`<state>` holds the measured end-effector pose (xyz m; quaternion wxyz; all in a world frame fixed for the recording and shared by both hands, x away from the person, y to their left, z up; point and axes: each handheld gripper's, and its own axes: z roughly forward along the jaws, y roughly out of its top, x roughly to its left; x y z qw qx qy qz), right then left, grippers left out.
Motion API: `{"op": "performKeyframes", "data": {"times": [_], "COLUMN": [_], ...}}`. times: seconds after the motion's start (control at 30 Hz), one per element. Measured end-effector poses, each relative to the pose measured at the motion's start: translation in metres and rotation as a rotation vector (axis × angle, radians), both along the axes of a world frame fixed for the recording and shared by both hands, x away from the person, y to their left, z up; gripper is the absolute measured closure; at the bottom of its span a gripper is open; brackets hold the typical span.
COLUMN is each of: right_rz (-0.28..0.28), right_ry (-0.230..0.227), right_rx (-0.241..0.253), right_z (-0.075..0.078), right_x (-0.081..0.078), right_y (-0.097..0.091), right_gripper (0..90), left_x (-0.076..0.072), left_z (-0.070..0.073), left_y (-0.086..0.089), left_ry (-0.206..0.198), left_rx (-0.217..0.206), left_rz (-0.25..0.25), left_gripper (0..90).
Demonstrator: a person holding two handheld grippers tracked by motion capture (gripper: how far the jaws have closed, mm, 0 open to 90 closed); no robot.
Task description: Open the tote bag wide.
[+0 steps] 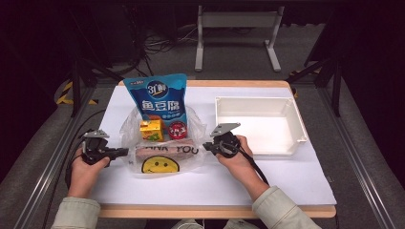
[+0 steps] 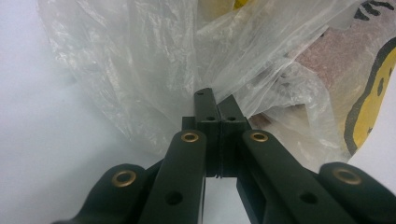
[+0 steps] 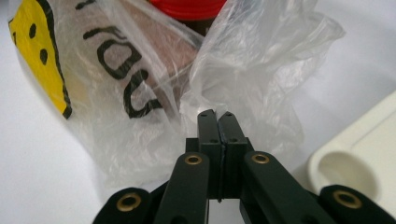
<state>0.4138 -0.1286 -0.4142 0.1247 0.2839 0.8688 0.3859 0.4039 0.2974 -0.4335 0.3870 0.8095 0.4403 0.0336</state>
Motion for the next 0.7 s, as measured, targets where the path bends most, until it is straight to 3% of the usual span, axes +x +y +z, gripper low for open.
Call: {"op": "performKeyframes", "data": {"times": [0.3,0.47,0.57,0.7], "right_rz": [-0.009,-0.001,0.004,0.003], "right_ry": [0.046,0.065,0.068,0.075], "right_rx": [-0.041,-0.05,-0.051,-0.045], "right_z": [-0.016,-0.023,-0.024,-0.025], "right_x": [-0.005,-0.006,-0.006,-0.005], "right_y": [-0.004,-0.002,0.0,0.0], "right_gripper": [90.0,90.0,90.0,90.0], "left_x": [0.0,-0.004,-0.008,-0.018], "left_z": [0.0,0.009,0.02,0.042], "left_y": [0.0,0.003,0.004,0.009], "left_ry": [0.005,-0.031,-0.044,-0.1], "left_rx": [-0.007,-0.057,-0.055,-0.059], "left_rz": [-0.009,-0.017,-0.04,-0.027], "left_gripper": [88.7,68.3,57.1,48.3]}}
